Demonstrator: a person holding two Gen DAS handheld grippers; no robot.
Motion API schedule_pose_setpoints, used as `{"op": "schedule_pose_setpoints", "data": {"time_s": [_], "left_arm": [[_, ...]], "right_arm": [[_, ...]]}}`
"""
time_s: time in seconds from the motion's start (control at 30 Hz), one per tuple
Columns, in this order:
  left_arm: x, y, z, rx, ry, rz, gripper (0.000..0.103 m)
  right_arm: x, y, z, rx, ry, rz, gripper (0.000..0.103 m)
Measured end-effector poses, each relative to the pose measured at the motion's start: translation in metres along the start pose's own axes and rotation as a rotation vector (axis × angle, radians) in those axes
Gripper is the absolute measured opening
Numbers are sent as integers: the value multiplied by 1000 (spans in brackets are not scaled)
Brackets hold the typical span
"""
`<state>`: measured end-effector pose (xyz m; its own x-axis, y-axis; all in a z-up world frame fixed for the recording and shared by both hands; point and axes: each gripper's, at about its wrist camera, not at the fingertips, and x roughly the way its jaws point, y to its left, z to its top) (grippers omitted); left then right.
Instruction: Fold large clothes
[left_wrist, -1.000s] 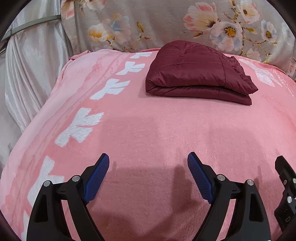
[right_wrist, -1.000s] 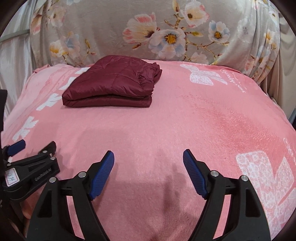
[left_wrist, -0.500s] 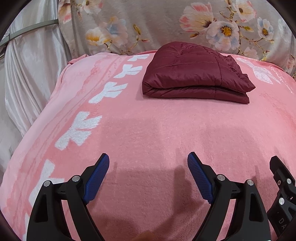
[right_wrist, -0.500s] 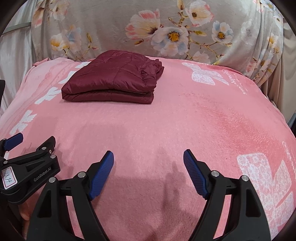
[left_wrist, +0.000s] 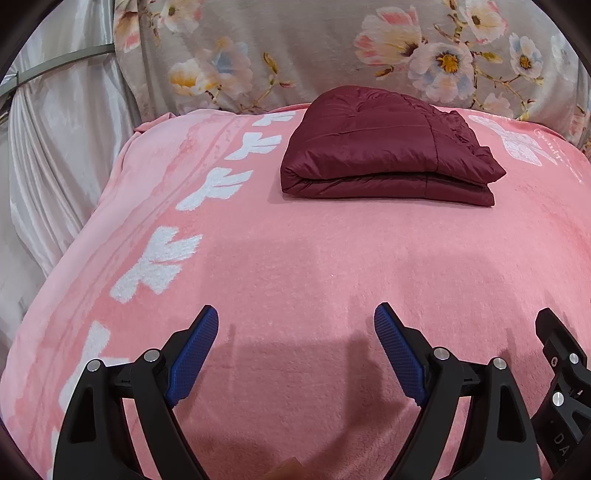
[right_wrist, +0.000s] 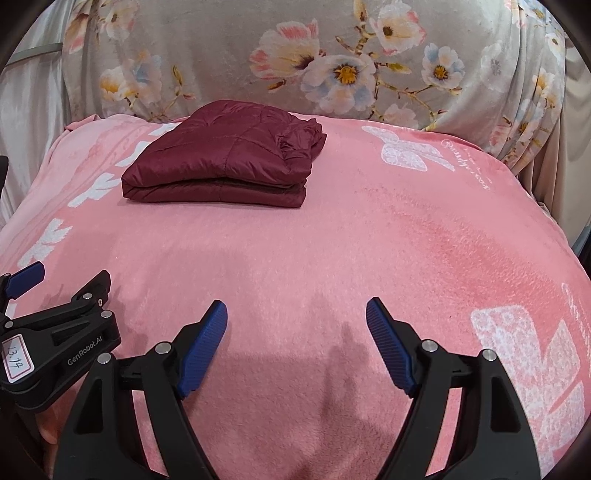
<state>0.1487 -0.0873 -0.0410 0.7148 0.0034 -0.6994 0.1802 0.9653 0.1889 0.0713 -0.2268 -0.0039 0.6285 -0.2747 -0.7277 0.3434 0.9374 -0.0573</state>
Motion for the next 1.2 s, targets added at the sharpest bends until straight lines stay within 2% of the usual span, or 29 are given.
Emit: {"op": "schedule_pose_setpoints", "data": {"time_s": [1.2], "left_arm": [[-4,-1,1,10,-14,0,84]], "right_arm": [[1,0,0,1,2,0,75]]}}
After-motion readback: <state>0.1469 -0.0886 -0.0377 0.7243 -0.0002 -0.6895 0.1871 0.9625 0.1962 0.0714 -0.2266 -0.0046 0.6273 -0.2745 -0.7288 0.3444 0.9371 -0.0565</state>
